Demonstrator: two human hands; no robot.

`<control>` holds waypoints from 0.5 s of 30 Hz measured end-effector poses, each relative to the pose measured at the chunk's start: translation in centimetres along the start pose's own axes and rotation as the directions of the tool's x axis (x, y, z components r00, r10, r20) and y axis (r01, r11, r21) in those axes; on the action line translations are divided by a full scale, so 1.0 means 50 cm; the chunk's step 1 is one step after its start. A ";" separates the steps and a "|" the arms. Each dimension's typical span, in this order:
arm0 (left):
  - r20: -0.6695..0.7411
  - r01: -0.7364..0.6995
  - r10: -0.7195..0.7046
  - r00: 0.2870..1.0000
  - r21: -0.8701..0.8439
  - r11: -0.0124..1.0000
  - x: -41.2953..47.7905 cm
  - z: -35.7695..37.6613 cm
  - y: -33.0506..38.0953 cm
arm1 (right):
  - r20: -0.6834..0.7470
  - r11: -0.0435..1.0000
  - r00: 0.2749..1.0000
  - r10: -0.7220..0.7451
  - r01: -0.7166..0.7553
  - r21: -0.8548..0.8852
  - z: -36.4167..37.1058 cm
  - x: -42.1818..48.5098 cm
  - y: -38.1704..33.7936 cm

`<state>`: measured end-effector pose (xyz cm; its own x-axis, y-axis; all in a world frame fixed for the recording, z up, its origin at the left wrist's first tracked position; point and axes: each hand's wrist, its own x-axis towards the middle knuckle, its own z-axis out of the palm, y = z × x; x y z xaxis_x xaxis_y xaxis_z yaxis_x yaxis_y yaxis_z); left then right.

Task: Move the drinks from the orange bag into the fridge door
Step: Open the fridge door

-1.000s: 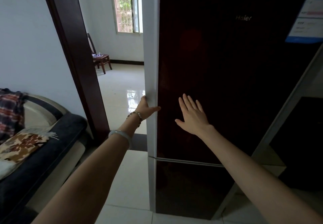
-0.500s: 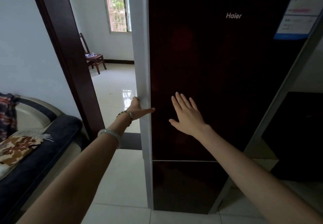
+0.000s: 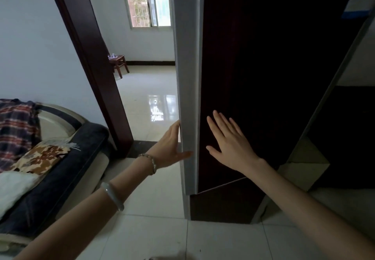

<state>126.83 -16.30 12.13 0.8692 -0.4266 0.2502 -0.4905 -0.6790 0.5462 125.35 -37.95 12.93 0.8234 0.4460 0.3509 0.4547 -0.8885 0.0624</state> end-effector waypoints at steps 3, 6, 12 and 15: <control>0.034 -0.094 0.094 0.995 -0.011 0.996 -0.048 0.016 0.021 | -0.017 0.999 0.999 0.037 -0.036 0.029 -0.018 -0.052 -0.021; 0.070 -0.117 0.120 0.990 -0.047 0.992 -0.089 0.050 0.038 | -0.025 0.998 0.998 0.052 -0.051 0.045 -0.031 -0.115 -0.033; 0.129 -0.155 0.146 0.981 0.064 0.986 -0.141 0.112 0.091 | 0.031 0.995 0.997 0.070 -0.072 0.067 -0.050 -0.233 -0.027; 0.140 -0.243 0.224 0.964 0.135 0.961 -0.161 0.135 0.132 | 0.039 0.993 0.995 0.088 -0.091 0.071 -0.063 -0.293 -0.011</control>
<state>116.14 -21.38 8.36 0.7195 -0.6472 0.2518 -0.6907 -0.6294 0.3559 111.98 -44.32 10.71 0.8729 0.3700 0.3180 0.4012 -0.9153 -0.0364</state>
